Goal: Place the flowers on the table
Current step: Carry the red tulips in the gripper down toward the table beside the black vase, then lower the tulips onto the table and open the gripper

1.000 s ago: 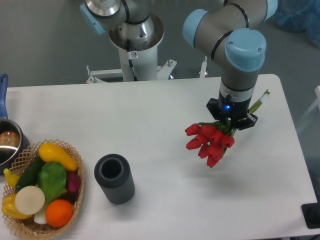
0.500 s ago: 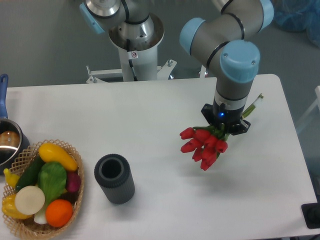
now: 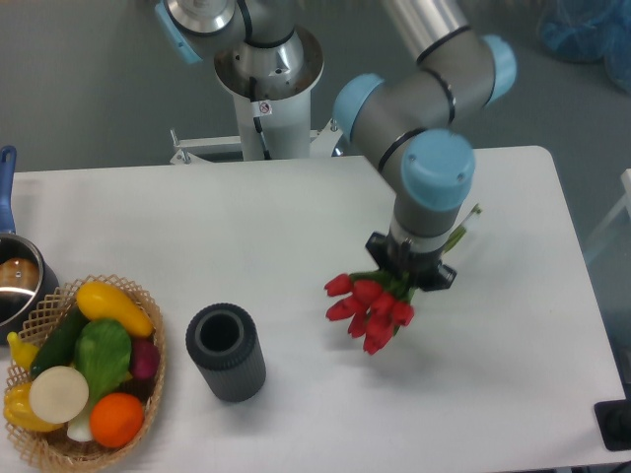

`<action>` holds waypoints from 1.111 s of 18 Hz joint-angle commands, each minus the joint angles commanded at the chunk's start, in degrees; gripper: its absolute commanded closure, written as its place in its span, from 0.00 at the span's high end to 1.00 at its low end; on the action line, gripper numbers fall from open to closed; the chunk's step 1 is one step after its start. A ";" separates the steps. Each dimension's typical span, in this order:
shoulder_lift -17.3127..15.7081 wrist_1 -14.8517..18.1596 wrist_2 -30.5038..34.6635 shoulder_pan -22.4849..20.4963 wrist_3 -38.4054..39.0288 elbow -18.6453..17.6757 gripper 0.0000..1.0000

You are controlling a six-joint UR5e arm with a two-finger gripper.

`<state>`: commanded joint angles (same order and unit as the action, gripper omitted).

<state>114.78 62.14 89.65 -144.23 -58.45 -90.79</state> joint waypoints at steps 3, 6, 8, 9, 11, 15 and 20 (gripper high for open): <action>0.61 -0.09 -2.97 0.27 0.00 -0.61 0.12; 1.23 -0.18 -3.69 0.36 -0.09 -0.79 0.17; 1.58 -0.18 -3.69 1.05 -0.17 -0.79 0.26; 1.76 -0.18 -3.60 1.15 -0.26 -0.79 0.30; 1.93 -0.18 -3.60 1.24 -0.26 -0.79 0.46; 2.02 -0.61 -3.43 1.24 -0.09 -0.79 0.94; 1.85 -1.49 -2.99 0.45 -0.44 -0.79 1.00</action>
<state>116.63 60.65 86.66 -143.78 -58.89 -91.58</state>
